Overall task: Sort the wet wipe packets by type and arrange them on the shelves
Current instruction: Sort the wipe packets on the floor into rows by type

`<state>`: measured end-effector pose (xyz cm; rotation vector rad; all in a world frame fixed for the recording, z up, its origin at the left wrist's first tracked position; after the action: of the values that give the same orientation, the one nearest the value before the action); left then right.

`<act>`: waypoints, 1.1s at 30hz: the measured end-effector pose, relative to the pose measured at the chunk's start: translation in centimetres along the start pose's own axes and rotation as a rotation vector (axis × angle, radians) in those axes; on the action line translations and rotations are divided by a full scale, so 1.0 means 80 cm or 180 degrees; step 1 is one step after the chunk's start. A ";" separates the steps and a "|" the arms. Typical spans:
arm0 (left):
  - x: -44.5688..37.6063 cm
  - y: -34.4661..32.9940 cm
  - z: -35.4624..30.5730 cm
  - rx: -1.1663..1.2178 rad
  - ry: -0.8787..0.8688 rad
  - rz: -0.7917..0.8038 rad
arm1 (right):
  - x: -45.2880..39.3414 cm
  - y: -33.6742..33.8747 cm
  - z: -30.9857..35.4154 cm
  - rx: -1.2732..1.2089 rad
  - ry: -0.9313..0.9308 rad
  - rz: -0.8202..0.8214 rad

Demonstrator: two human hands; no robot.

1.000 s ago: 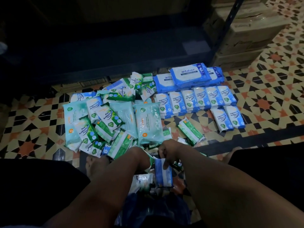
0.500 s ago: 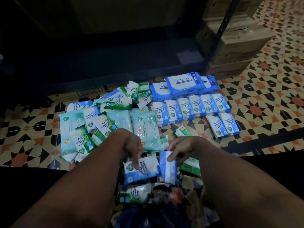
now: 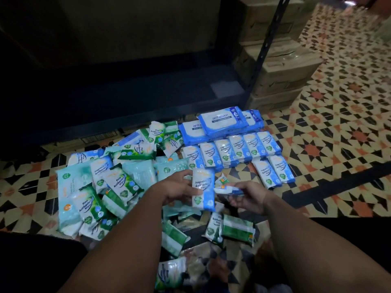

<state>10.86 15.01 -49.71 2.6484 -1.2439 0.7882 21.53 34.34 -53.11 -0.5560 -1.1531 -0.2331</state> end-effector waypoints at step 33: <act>-0.159 -0.136 -0.003 -0.1995 -0.0111 -0.0523 | 0.003 0.134 0.067 0.1365 0.1307 -0.2682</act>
<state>12.15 30.97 -54.58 2.2108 -1.0406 0.2624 22.21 46.21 -54.51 0.3756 -0.9357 -0.7611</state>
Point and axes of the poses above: each hand's wrist, its own x-axis away from the middle knuckle, its own y-axis out of the back of the hand, z = x × y, the point moved 8 cm from there along -x, towards the middle knuckle, and after that the axes turned 13 degrees about -y, right-handed, at the moved point
